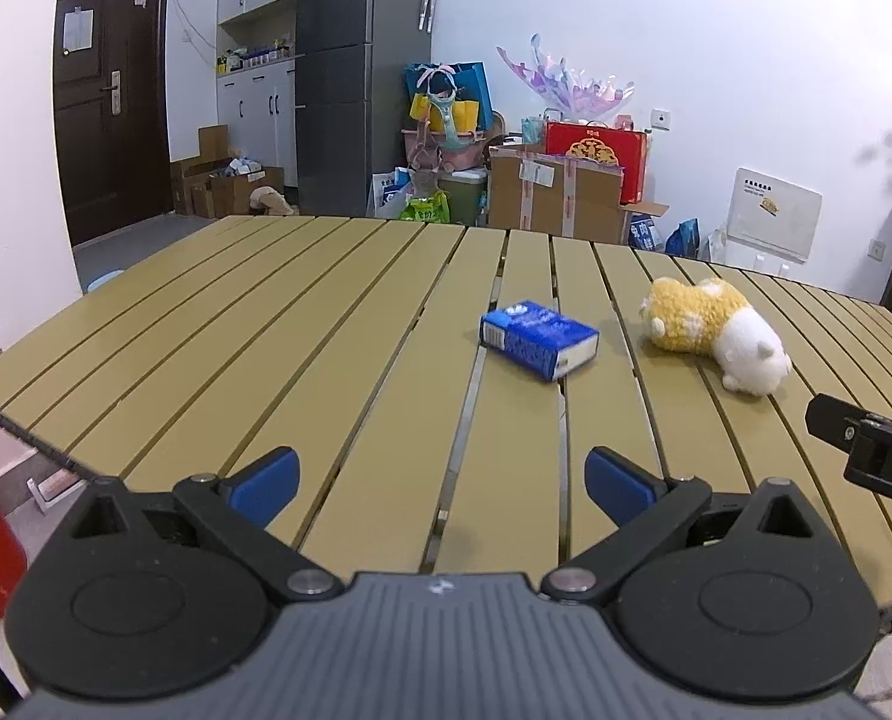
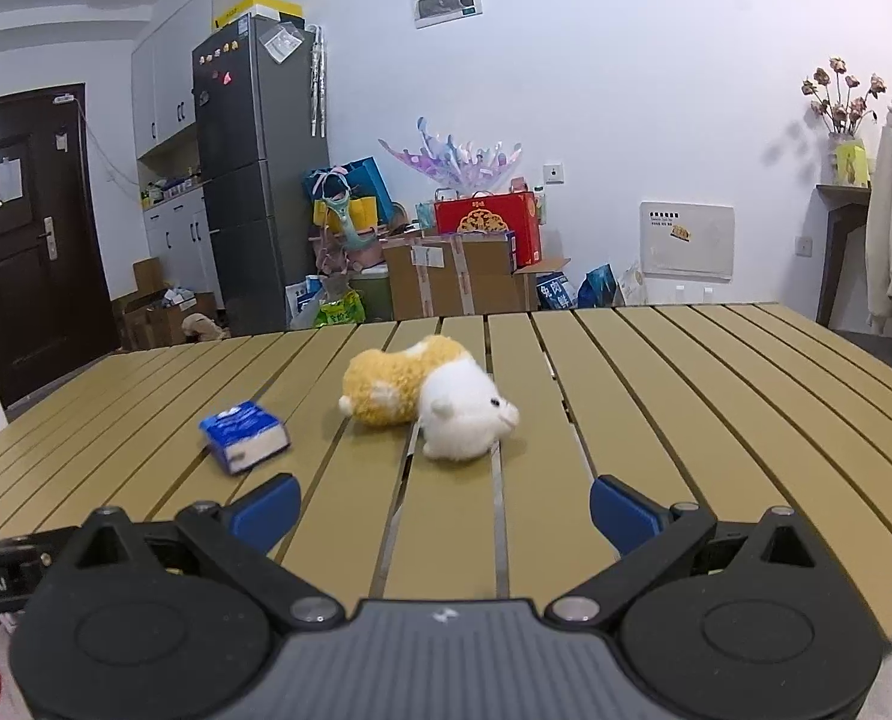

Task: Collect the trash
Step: 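Grasp the plush hamster with the right tool while the left tool grasps the blue tissue pack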

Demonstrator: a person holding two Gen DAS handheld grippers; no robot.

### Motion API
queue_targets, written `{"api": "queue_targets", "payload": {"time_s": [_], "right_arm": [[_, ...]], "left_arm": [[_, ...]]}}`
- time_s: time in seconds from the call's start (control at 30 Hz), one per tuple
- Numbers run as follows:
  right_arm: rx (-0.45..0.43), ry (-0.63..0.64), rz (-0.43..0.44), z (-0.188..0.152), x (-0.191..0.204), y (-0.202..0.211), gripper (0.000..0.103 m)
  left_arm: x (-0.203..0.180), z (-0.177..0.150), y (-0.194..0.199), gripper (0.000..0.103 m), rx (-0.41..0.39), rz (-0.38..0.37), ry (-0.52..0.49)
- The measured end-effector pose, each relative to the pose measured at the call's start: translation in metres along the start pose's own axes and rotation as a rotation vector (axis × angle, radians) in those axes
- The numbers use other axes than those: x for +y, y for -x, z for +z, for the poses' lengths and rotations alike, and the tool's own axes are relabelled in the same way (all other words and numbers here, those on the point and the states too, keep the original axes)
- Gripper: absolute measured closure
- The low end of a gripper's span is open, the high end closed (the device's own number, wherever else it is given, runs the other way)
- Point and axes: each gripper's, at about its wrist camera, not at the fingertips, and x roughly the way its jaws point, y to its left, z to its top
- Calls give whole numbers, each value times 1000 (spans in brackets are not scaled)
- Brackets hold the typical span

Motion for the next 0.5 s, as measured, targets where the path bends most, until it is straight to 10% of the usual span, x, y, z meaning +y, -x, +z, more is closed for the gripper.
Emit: {"api": "queue_targets", "payload": {"time_s": [0.5], "right_arm": [[3, 24, -11, 28, -17, -87, 0]], "left_arm": [[-24, 42, -71, 0, -11, -19, -8]]}}
